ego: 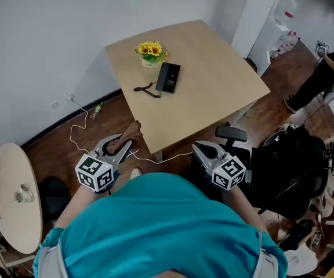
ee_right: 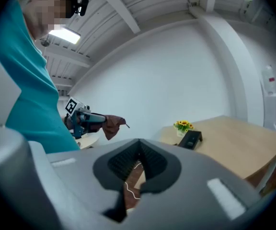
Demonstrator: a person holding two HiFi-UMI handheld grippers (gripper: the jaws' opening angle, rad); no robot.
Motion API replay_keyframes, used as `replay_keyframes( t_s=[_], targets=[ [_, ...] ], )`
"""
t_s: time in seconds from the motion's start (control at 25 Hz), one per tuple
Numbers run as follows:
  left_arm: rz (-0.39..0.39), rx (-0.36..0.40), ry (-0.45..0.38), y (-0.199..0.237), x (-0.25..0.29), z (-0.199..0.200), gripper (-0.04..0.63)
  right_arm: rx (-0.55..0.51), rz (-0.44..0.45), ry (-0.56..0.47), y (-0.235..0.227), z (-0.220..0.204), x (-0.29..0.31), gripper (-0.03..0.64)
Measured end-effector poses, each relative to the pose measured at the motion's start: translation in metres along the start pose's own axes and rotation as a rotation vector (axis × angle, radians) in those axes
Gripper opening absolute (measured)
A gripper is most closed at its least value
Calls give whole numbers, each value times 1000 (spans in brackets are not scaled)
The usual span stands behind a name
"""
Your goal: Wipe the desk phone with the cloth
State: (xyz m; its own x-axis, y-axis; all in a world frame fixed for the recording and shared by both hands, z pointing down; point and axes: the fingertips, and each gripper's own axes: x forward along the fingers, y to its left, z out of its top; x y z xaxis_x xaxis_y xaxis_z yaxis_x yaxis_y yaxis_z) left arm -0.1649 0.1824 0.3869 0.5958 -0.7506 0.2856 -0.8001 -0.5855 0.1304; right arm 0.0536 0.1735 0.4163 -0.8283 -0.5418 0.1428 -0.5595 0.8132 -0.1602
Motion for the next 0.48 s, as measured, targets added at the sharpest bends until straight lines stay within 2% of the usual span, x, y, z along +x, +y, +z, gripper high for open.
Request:
replay_keyframes(
  t_s=[0.24, 0.48],
  targets=[
    [-87, -31, -14, 85, 25, 7, 118, -27, -78, 72, -15, 24, 76, 2],
    [-163, 3, 1, 174, 51, 26, 118, -22, -148, 109, -38, 45, 155, 2]
  ],
)
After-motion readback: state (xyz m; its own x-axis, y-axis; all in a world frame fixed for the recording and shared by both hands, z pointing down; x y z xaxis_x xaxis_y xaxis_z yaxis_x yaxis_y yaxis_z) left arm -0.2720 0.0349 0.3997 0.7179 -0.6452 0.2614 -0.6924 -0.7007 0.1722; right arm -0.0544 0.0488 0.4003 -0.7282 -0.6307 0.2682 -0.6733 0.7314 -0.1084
